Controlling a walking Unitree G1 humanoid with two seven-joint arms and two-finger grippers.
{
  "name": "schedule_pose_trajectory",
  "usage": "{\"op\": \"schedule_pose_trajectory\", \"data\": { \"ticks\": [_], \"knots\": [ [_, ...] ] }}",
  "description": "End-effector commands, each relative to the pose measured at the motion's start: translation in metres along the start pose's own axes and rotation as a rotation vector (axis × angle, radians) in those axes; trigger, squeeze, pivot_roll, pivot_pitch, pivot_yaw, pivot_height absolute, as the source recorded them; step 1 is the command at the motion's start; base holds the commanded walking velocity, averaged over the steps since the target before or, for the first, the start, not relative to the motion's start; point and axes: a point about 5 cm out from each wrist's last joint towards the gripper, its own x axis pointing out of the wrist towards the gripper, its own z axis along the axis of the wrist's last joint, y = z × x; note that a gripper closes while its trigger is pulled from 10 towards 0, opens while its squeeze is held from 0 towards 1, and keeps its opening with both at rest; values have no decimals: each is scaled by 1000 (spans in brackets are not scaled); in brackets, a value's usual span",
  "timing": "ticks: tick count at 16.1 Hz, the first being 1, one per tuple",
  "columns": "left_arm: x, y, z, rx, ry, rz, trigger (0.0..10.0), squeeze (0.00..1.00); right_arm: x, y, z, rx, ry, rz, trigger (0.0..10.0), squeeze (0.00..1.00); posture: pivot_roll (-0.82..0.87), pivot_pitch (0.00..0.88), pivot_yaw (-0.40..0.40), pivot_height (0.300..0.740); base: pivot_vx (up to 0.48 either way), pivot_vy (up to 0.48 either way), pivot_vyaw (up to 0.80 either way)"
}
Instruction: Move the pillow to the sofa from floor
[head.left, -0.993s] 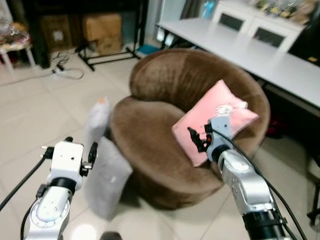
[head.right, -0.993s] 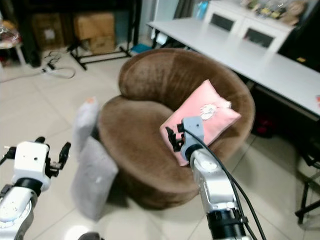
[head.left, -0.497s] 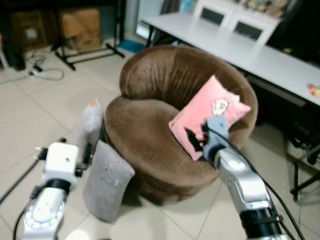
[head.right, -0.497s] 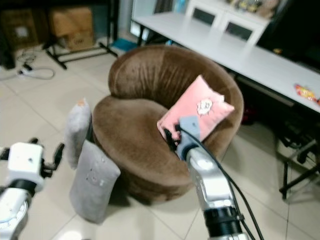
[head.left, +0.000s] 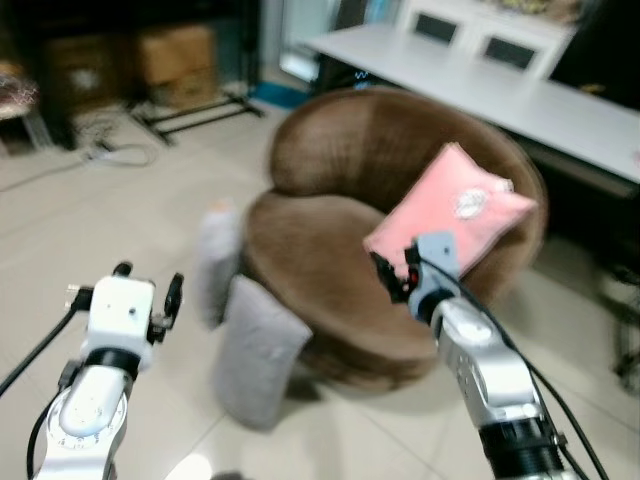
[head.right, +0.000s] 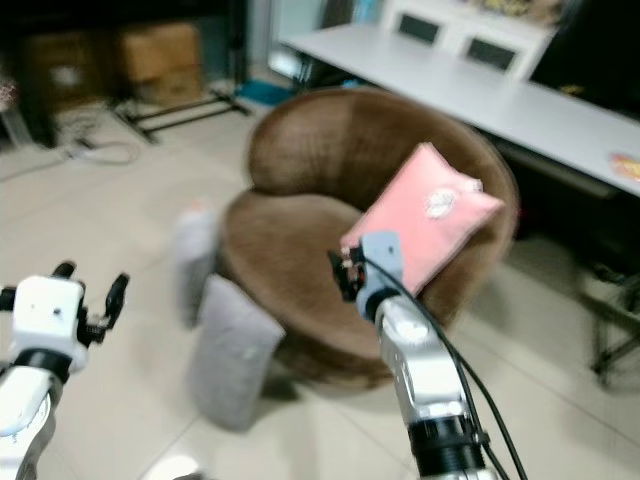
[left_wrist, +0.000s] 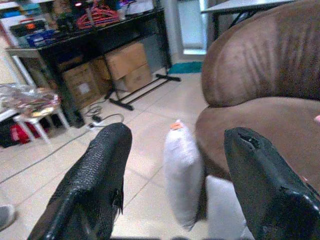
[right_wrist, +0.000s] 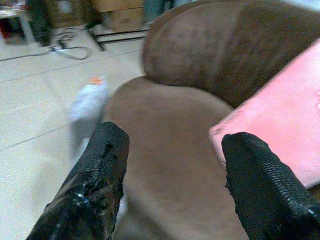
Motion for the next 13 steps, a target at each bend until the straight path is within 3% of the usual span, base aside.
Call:
{"op": "schedule_pose_trajectory", "data": {
  "ticks": [1, 7, 13],
  "knots": [
    [3, -3, 1, -11, -12, -28, 10000, 0, 0, 0, 3, -12, -17, 5, 10000, 0, -12, 0, -66, 740, 0, 0, 800],
    [5, -5, -1, -34, -10, -33, 10000, 0, -2, 0, 5, -7, -24, 42, 10000, 0, -8, 0, -81, 740, 181, 0, 800],
    [2, -5, -2, -41, -6, -23, 10000, 0, -1, 1, 7, -4, -25, 19, 10000, 0, -4, 0, -102, 740, 289, 0, 0]
  ]
}}
